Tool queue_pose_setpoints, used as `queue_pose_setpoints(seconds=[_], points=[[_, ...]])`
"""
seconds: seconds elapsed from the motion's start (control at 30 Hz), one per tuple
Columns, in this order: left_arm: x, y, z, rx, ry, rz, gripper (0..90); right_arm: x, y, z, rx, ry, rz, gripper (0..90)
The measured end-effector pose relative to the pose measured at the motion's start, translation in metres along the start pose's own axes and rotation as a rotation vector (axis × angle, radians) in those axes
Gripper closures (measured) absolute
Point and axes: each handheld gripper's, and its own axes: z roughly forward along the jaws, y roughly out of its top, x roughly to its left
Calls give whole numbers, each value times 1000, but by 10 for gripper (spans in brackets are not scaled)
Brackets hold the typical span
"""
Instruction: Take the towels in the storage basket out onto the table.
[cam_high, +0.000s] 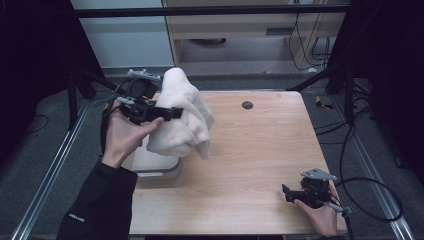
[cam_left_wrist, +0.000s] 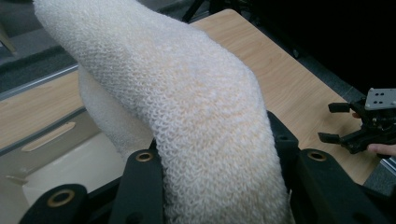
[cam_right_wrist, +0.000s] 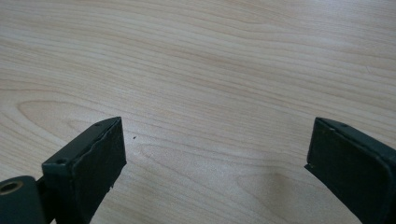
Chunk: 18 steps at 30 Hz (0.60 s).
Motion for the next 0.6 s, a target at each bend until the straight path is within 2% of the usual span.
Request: queue_pose_setpoints(seconds=[0.2, 0.3, 0.5, 0.6], points=[[-10, 3, 15, 20, -5, 19, 586, -1, 0, 0, 0, 0, 2, 45], [-17, 3, 28, 34, -16, 37, 586, -1, 0, 0, -3, -1, 0, 45], [-25, 3, 42, 52, -25, 55, 585, -1, 0, 0, -4, -1, -1, 46], [-31, 3, 51, 55, -43, 62, 585, -1, 0, 0, -5, -1, 2, 46]])
